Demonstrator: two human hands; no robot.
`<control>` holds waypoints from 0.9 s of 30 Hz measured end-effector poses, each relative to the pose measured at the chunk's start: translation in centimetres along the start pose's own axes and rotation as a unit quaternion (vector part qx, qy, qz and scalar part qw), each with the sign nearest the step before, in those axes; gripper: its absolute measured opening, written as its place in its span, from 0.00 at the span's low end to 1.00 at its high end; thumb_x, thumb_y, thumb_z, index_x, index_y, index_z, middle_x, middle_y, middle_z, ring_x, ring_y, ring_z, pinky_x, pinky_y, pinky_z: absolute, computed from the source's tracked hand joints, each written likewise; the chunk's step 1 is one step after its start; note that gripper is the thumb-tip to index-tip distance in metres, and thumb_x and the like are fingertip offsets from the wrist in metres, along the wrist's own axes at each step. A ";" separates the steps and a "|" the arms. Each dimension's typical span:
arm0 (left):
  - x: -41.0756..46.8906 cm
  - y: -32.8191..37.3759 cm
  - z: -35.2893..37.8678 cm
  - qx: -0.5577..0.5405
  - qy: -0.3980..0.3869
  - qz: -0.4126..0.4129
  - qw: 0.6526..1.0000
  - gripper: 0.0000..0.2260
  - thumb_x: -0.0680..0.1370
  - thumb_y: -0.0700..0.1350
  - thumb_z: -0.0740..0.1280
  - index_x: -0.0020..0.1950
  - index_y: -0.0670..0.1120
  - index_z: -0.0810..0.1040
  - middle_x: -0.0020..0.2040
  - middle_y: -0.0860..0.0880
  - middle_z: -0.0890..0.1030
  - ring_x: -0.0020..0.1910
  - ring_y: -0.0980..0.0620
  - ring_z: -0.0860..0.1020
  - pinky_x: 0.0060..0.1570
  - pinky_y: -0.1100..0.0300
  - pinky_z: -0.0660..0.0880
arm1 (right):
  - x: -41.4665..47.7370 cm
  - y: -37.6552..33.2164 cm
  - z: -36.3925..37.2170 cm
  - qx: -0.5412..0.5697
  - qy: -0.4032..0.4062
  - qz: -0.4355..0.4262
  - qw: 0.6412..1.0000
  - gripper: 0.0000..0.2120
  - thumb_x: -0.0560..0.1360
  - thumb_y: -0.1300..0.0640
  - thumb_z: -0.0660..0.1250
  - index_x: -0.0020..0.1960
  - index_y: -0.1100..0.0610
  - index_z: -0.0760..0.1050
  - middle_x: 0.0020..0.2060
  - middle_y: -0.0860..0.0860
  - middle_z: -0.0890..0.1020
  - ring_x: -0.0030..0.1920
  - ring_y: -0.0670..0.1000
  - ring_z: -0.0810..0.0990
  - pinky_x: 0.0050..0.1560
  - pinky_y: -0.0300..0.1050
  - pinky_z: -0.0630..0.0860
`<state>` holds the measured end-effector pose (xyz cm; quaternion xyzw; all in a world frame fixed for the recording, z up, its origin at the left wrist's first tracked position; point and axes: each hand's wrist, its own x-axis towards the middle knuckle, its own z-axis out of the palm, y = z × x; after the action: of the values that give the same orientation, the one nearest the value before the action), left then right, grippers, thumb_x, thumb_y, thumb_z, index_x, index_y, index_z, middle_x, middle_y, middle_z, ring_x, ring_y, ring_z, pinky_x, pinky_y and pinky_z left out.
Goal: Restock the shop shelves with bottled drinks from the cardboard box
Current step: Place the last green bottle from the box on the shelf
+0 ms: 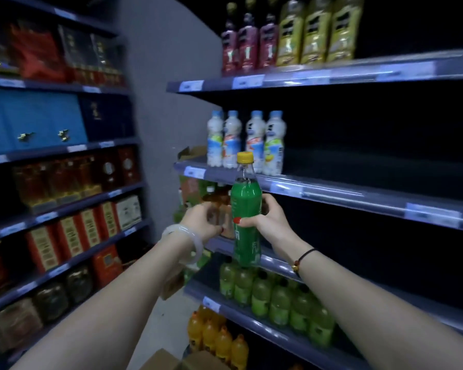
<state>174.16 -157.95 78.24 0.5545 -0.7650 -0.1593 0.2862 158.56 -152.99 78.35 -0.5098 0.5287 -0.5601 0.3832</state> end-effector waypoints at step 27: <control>-6.9 44.3 26.4 -0.142 -0.256 0.295 0.910 0.20 0.73 0.43 0.70 0.65 0.45 0.72 0.60 0.47 0.77 0.59 0.49 0.76 0.61 0.58 0.72 | -23.2 -5.3 -46.1 -0.085 0.413 -0.006 0.907 0.25 0.65 0.70 0.73 0.57 0.56 0.71 0.51 0.53 0.78 0.44 0.48 0.78 0.37 0.39 0.73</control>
<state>125.96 -138.63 80.58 0.1977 -0.9100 -0.3110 0.1902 118.44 -120.48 83.39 -0.2668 0.6821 -0.6758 0.0829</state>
